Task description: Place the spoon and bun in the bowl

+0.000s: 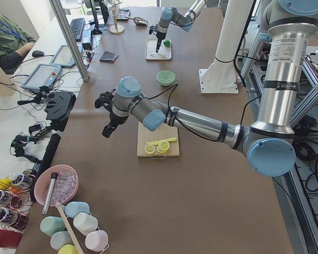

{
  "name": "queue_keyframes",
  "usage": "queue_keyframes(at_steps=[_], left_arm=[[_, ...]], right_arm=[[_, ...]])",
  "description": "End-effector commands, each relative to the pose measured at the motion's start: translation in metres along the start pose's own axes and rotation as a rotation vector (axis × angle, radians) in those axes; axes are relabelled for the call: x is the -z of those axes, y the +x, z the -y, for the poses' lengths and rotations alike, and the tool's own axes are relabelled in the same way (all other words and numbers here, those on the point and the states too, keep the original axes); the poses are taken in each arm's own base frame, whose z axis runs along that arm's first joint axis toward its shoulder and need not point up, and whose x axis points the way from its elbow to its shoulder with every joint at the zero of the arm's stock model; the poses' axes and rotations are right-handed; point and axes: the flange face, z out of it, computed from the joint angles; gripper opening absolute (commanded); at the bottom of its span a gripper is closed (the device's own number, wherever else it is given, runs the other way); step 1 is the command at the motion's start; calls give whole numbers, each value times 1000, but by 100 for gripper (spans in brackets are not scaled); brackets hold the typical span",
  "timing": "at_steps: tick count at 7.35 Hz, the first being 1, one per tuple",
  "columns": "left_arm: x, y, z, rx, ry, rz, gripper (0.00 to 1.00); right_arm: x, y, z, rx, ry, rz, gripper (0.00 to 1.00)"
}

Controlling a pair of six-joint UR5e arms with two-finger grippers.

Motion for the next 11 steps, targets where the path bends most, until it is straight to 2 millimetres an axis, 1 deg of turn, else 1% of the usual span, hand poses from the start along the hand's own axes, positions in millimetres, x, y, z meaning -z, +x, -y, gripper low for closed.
queue_keyframes(at_steps=[1, 2, 3, 4, 5, 8, 9, 10, 11], left_arm=[[0, 0, 0, 1, -2, 1, 98], [0, 0, 0, 1, 0, 1, 98], [-1, -1, 0, 2, -2, 1, 98], [-1, -1, -1, 3, -3, 1, 98], [-1, -1, -1, 3, -3, 1, 98], [-3, -3, -2, 5, -8, 0, 98], [-3, -3, -2, 5, -8, 1, 98], [-3, -2, -2, 4, -7, 0, 98], [-3, -2, -2, 4, -7, 0, 98]], right_arm=[[-9, -10, 5, -1, 3, -5, 56], [-13, -14, 7, -5, 3, -7, 55], [-14, -13, 7, -13, 2, -9, 48], [-16, -14, 5, -9, 4, -14, 44], [-19, -14, 3, -7, 2, -19, 44], [-18, -19, 3, -4, 3, -13, 44], [-18, -19, 3, -4, 3, -13, 39], [-19, -19, 2, -2, 2, -12, 25], [-19, -21, 1, 0, 5, -11, 25]])
